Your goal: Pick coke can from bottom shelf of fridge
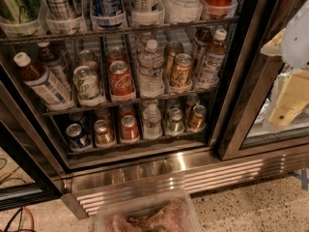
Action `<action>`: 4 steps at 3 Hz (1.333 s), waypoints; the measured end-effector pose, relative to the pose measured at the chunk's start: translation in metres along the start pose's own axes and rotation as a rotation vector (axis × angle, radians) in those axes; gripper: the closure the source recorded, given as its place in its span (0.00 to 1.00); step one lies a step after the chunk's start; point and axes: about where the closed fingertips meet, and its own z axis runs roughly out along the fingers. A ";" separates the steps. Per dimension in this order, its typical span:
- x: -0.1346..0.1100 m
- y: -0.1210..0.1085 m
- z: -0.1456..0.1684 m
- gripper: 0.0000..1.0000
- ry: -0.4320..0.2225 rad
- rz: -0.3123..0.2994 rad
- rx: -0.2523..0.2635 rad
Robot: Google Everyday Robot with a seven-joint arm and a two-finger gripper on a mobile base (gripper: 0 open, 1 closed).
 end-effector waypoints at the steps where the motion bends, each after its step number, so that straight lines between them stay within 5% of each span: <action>1: -0.001 0.001 0.002 0.00 -0.006 0.007 0.001; 4: -0.011 0.055 0.094 0.00 -0.023 0.100 -0.146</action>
Offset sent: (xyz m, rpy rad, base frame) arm -0.0209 0.0291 -0.0797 0.0693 0.1320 -0.0537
